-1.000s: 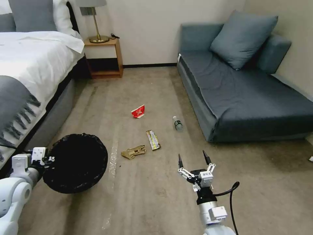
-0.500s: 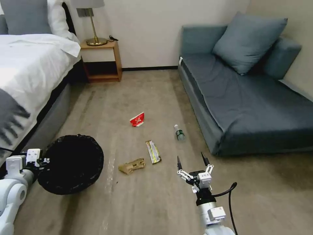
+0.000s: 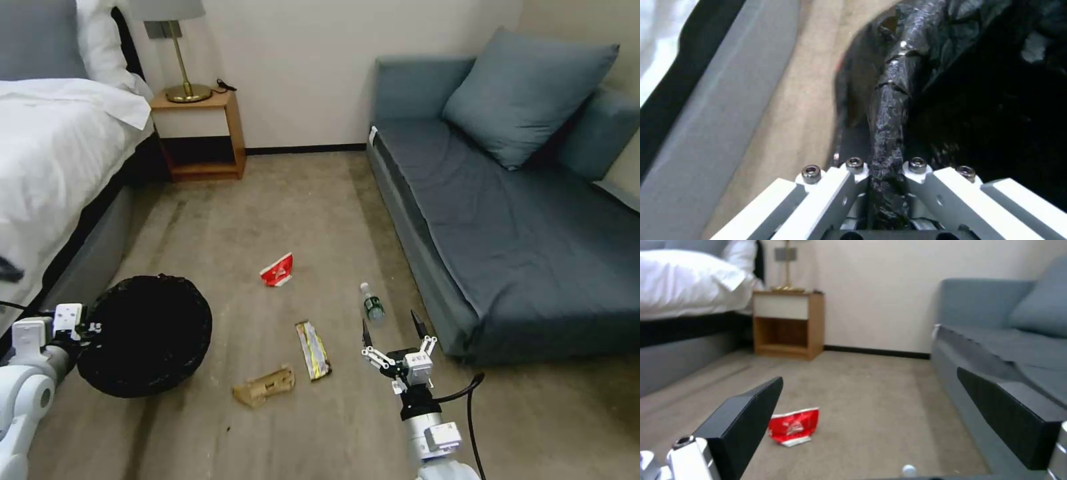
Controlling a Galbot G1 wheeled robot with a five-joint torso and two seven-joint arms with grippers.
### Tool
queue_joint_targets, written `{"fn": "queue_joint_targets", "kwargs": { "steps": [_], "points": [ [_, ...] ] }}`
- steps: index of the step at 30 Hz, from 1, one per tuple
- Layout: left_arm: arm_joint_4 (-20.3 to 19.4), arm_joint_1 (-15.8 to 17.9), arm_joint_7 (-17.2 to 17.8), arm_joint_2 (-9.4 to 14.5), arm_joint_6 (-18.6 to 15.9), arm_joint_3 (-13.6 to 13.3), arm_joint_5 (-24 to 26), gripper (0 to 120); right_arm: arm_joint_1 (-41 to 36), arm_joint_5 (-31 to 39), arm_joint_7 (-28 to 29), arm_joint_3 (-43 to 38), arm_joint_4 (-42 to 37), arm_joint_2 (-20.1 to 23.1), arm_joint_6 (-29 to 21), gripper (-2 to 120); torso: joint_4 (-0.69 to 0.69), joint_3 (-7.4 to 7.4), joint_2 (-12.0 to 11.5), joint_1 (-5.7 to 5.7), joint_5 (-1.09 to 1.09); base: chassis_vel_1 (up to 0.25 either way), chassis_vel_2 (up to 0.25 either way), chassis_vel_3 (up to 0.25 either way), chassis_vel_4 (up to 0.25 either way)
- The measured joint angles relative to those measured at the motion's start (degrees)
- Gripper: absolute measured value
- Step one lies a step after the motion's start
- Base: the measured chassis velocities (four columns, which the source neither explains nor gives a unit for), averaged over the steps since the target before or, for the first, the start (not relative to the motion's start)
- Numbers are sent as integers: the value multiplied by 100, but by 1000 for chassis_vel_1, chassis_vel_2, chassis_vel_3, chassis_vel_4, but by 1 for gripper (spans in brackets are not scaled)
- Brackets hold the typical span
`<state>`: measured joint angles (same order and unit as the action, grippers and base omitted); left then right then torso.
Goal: Pick up the trash bin, then pick up the garbage on the floor and place it into the trash bin.
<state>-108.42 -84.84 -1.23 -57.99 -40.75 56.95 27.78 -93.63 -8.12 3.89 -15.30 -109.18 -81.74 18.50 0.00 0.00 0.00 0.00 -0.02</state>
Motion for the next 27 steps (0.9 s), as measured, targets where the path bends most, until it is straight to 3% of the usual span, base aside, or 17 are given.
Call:
{"fn": "queue_joint_targets", "kwargs": {
  "steps": [7, 10, 15, 16, 21, 27],
  "points": [
    [-31, -187, -56, -85, 25, 37, -124, 3, 166, 89, -260, 694, 154, 710, -553, 100, -2, 1, 0, 0, 2, -110, 120, 105, -110],
    [-158, -402, -69, -185, 35, 105, -182, 3, 713, 403, -499, 1346, 357, 1366, -1056, 100, 1, -1, 0, -1, 2, 16, -15, -15, 22],
    [-363, -646, -75, -340, 41, 237, -294, 3, 1756, 1007, -784, 2373, 840, 1950, -1715, 100, 1, -1, 0, -1, 3, 31, -32, -25, 47],
    [-363, -646, -75, -340, 41, 237, -294, 3, 1756, 1007, -784, 2373, 840, 1950, -1715, 100, 1, -1, 0, -1, 3, 0, 0, 0, 0],
    [-554, -846, -87, -523, 43, 305, -410, 3, 3448, 1784, -1064, 3790, 1869, 1968, -2059, 100, 2, 0, 0, 0, 1, 0, 0, 0, 0],
    [-590, -844, -113, -520, 43, 335, -487, 3, 4372, 2205, -1218, 4995, 2645, 1652, -2142, 100, 1, 0, 0, 0, 1, 0, 0, 0, 0]
  ]
}}
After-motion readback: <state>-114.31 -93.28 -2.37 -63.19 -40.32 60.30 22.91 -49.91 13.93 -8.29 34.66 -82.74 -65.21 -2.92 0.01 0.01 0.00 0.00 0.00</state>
